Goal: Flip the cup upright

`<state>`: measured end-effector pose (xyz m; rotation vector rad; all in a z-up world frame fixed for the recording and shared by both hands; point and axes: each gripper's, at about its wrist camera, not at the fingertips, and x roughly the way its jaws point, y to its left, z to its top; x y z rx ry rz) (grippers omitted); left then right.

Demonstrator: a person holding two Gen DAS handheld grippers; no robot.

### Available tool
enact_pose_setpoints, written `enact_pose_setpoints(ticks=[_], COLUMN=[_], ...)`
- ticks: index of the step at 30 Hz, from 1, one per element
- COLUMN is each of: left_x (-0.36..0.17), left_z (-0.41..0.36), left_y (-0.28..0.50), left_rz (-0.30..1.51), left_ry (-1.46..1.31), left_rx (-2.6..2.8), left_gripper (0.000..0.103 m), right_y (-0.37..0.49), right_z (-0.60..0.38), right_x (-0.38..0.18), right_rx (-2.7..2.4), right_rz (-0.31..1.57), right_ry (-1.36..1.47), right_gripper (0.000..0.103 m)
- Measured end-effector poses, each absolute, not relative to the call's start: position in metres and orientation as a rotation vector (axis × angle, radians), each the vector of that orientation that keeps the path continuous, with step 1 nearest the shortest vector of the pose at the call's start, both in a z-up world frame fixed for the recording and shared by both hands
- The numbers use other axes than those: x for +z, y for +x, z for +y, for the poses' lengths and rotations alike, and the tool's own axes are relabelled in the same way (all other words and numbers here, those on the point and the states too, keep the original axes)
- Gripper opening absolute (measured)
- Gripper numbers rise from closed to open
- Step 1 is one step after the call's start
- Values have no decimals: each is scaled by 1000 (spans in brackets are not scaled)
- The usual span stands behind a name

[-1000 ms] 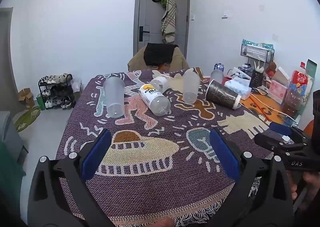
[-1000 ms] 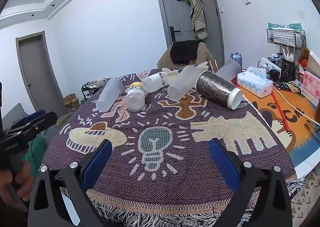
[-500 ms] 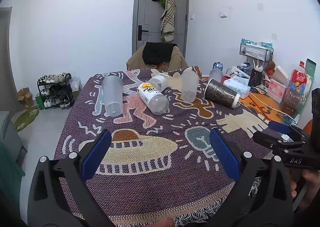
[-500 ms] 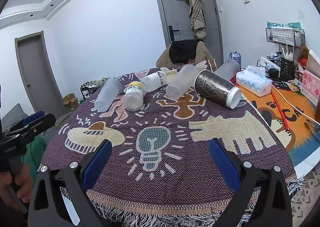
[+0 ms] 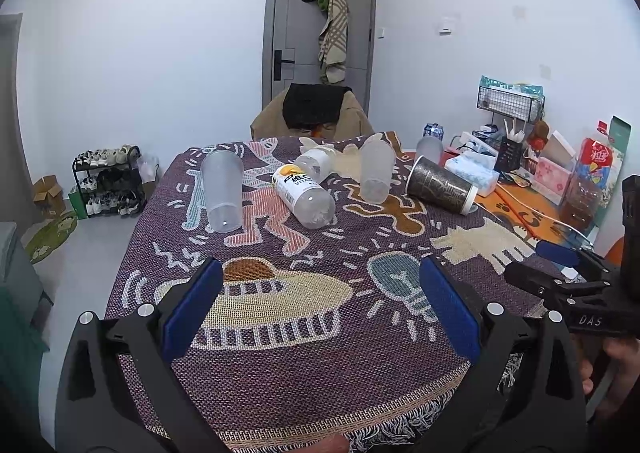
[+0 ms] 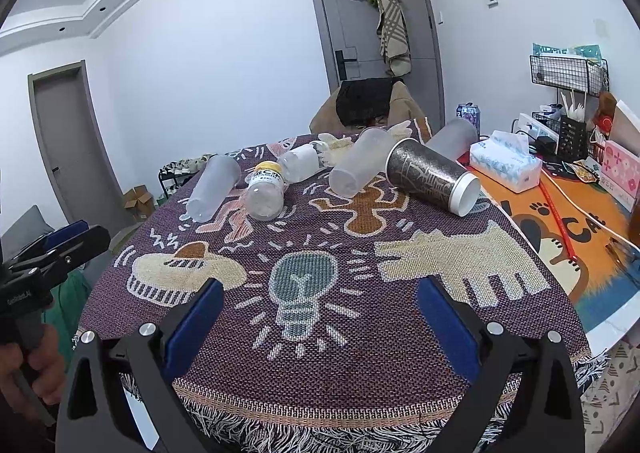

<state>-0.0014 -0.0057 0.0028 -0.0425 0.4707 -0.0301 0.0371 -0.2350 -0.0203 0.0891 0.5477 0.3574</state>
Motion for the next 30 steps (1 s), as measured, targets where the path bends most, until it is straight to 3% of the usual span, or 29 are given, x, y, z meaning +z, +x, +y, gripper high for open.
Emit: enact_pose_setpoints(ticks=[30], left_x=[1], left_z=[-3], left_y=[0], left_rz=[473], left_ry=[-45], left_rx=[-25], left_gripper=[98], right_y=[42], right_z=[-237], right_x=[-24], right_rx=[353], right_rz=[557], right_ry=[96], right_gripper=[95])
